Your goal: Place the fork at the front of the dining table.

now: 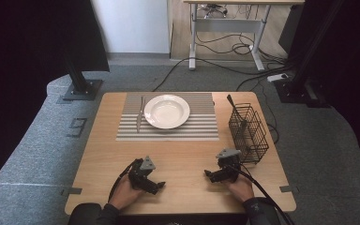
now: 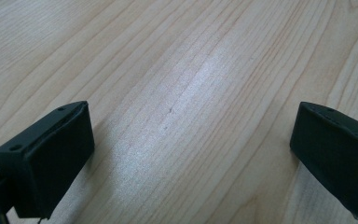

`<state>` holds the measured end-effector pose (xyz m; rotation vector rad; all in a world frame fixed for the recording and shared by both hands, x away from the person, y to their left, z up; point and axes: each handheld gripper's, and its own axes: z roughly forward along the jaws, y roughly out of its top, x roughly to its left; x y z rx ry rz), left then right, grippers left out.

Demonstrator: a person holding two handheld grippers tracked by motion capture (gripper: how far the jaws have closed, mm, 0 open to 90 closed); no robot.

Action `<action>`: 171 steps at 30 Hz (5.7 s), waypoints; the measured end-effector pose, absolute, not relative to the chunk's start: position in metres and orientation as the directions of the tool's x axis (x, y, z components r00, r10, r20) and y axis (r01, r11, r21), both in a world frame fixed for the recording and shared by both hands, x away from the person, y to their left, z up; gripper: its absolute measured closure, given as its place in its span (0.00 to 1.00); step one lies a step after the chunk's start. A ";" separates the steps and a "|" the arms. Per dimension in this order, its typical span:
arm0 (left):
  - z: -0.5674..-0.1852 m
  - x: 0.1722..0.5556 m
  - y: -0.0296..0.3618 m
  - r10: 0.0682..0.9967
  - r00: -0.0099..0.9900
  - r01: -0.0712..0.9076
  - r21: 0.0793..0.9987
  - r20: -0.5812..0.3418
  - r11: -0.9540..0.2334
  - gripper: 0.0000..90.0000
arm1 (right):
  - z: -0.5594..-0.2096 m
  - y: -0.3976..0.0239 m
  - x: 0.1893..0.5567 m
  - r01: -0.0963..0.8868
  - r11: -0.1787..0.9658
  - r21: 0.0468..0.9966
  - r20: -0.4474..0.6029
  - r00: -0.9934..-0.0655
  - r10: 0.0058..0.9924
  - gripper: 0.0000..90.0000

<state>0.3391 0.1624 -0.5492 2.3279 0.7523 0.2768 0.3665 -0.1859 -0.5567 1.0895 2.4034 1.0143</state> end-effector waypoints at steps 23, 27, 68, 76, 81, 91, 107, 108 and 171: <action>-0.545 0.343 0.160 0.635 0.772 0.492 0.660 -0.029 -0.568 0.03 | -0.557 -0.186 0.364 0.528 0.459 0.714 0.006 -0.661 0.751 0.00; -0.537 0.346 0.158 0.631 0.775 0.484 0.674 -0.034 -0.558 0.02 | -0.557 -0.186 0.363 0.529 0.458 0.715 0.006 -0.660 0.752 0.00; -0.419 0.421 0.046 0.465 0.885 0.300 0.758 0.006 -0.580 0.08 | -0.557 -0.186 0.362 0.534 0.452 0.714 0.004 -0.649 0.760 0.00; -0.400 0.431 0.022 0.423 0.906 0.258 0.774 0.014 -0.578 0.14 | -0.557 -0.186 0.362 0.532 0.454 0.715 0.001 -0.650 0.760 0.00; -0.393 0.437 0.004 0.397 0.917 0.235 0.775 0.022 -0.587 0.16 | -0.557 -0.186 0.362 0.534 0.452 0.715 0.003 -0.649 0.761 0.00; -0.386 0.448 -0.031 0.348 0.937 0.197 0.782 0.027 -0.591 0.18 | -0.557 -0.186 0.362 0.533 0.453 0.715 0.003 -0.650 0.760 0.00; -0.387 0.453 -0.082 0.256 0.967 0.155 0.779 0.007 -0.608 0.39 | -0.557 -0.186 0.362 0.532 0.454 0.715 0.001 -0.650 0.760 0.00; -0.388 0.453 -0.085 0.252 0.968 0.155 0.777 0.006 -0.610 0.39 | -0.557 -0.186 0.362 0.532 0.454 0.714 0.001 -0.650 0.760 0.00; -0.311 0.436 0.021 0.285 0.959 0.169 0.796 0.005 -0.581 0.96 | -0.557 -0.185 0.363 0.534 0.451 0.715 0.007 -0.651 0.759 0.00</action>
